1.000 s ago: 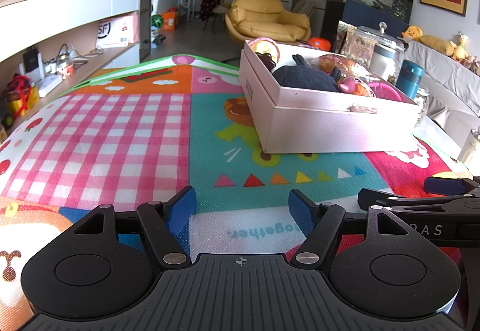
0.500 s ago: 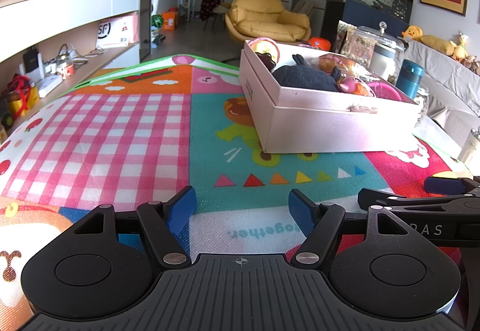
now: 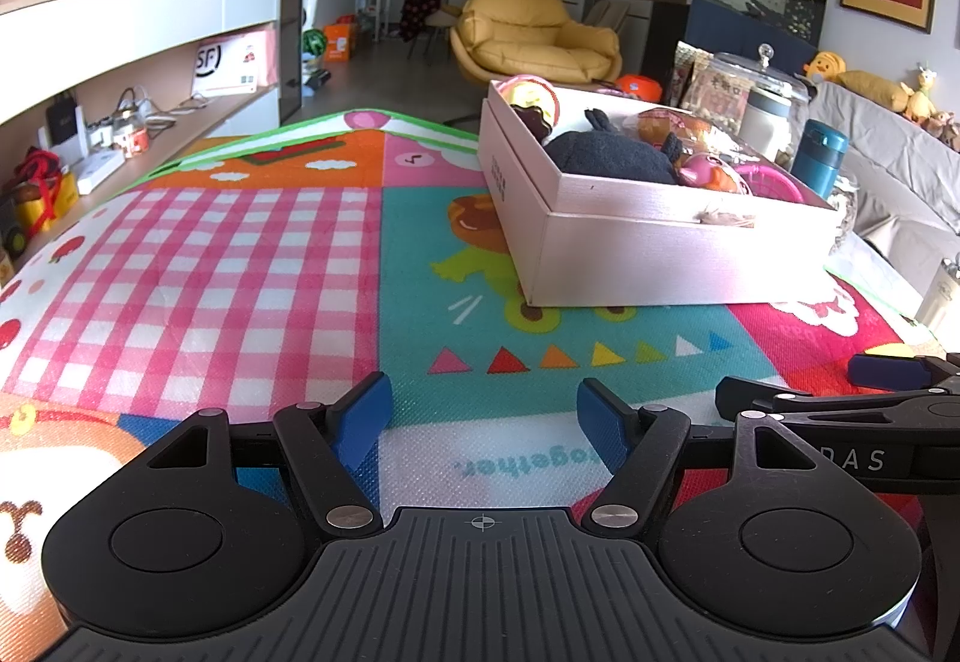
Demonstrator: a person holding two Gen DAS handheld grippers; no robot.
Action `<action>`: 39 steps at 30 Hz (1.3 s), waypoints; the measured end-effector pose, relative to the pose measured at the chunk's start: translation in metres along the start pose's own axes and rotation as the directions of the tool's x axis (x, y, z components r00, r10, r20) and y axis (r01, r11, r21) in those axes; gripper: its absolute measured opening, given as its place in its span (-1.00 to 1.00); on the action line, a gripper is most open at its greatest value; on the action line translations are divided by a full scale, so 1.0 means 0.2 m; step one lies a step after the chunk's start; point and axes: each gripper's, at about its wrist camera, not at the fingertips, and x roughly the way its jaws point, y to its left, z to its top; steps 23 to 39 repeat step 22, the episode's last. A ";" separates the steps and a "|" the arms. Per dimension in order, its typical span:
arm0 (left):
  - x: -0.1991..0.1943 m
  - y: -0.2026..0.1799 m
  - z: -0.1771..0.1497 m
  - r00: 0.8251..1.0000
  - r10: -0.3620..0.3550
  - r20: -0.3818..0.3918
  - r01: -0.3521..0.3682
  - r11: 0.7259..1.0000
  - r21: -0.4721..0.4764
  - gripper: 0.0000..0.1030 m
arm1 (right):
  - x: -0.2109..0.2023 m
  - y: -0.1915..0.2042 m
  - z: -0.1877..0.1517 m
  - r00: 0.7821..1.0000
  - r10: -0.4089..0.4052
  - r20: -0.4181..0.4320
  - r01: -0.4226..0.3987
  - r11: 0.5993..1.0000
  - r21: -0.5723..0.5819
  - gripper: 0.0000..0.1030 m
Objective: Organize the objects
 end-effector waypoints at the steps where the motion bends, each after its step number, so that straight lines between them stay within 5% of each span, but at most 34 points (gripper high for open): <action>1: 0.00 0.00 0.00 1.000 0.000 0.000 0.000 1.000 0.001 0.45 | 0.00 0.00 0.00 1.000 0.000 0.000 0.000 1.000 0.000 1.00; 39: 0.00 -0.01 0.00 1.000 -0.001 0.000 0.001 1.000 -0.001 0.45 | 0.00 0.00 0.00 1.000 0.000 0.000 0.000 1.000 0.001 1.00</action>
